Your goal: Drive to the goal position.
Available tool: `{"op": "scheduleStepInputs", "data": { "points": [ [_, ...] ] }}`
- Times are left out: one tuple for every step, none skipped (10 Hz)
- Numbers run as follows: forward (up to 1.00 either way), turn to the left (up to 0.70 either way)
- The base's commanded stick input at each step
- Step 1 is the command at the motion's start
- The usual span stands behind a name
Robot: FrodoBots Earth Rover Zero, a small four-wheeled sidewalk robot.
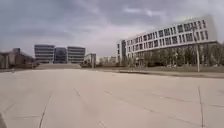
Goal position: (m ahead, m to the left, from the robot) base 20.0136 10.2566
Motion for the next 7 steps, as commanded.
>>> {"op": "scheduleStepInputs", "data": {
  "points": [
    [0.7, 0.0],
    [0.7, 0.0],
    [0.7, 0.0],
    [0.7, 0.0],
    [0.7, 0.0],
    [0.7, 0.0],
    [0.7, 0.0]
  ]
}}
